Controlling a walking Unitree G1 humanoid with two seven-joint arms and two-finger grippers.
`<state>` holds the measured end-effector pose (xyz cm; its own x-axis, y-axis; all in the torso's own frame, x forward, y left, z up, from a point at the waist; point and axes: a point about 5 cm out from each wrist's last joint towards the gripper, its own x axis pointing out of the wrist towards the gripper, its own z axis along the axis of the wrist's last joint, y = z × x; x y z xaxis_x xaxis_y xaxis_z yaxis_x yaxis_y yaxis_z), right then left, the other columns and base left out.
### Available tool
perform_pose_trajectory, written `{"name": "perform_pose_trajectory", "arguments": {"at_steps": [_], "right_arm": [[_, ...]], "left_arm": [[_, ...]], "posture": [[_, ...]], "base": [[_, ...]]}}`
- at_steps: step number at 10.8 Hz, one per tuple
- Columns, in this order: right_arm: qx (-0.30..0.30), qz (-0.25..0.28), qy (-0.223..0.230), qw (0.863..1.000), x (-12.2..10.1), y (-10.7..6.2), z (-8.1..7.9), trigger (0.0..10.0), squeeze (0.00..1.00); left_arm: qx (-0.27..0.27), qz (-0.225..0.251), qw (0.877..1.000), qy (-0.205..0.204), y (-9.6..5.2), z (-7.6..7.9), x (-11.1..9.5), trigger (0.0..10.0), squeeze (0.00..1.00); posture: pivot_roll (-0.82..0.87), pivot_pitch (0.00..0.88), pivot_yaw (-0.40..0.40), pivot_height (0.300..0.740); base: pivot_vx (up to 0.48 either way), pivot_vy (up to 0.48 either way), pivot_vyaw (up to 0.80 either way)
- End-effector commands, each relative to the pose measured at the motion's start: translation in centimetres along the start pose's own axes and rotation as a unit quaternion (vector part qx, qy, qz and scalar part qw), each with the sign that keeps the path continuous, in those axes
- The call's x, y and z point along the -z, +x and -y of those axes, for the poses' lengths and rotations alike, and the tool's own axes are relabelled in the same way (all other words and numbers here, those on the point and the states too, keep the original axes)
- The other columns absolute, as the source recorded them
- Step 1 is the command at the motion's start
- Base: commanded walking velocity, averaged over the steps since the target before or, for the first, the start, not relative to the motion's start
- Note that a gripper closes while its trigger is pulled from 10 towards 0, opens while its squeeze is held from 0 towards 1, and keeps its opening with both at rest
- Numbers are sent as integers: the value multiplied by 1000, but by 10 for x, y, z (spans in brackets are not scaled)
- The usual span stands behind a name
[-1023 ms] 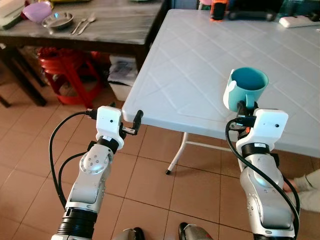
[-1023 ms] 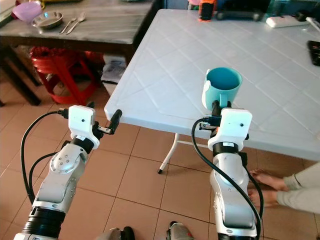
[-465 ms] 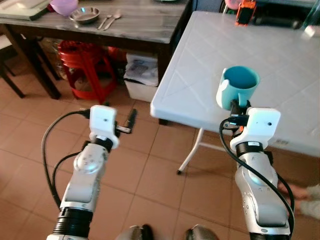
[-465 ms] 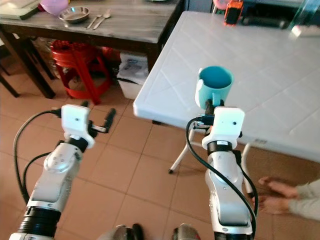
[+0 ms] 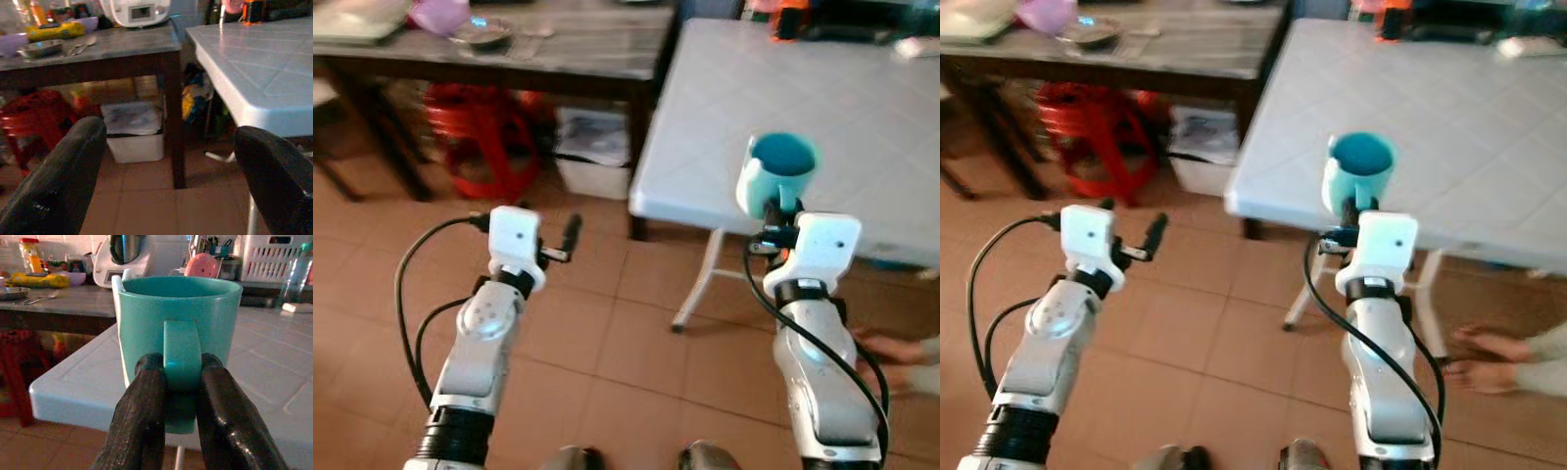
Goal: Setting the table
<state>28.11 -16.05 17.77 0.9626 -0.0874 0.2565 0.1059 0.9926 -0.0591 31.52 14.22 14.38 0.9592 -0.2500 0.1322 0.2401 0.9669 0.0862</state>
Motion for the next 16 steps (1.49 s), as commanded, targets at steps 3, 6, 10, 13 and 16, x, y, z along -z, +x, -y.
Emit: {"name": "perform_pose_trajectory", "arguments": {"at_steps": [3, 6, 10, 13, 16], "right_arm": [[10, 2, -2, 1000, 0, -2, 4, 10000, 0], [11, 3, -3, 1000, 0, -2, 4, 10000, 0], [12, 3, -4, 1000, 0, -2, 4, 10000, 0], [11, 3, -5, 1000, 1, -2, 4, 10000, 0], [14, 4, -7, 1000, 0, -2, 6, 10000, 0]], "left_arm": [[29, 10, 999, -11, -1, 6, -3, 10000, 0], [66, 21, 997, -32, -3, 10, -7, 10000, 0], [85, 27, 995, -39, -5, 12, -8, 10000, 0], [90, 28, 995, -41, -5, 13, -7, 10000, 0], [94, 28, 994, -41, -5, 14, -8, 10000, 0]], "posture": [[-162, 177, 63, 740], [-162, 177, 64, 740], [-164, 176, 65, 740], [-164, 174, 65, 740], [-165, 176, 65, 740]], "base": [[0, 0, 0], [0, 0, 0], [341, 0, 0], [359, 0, 0], [363, 0, 0]]}}
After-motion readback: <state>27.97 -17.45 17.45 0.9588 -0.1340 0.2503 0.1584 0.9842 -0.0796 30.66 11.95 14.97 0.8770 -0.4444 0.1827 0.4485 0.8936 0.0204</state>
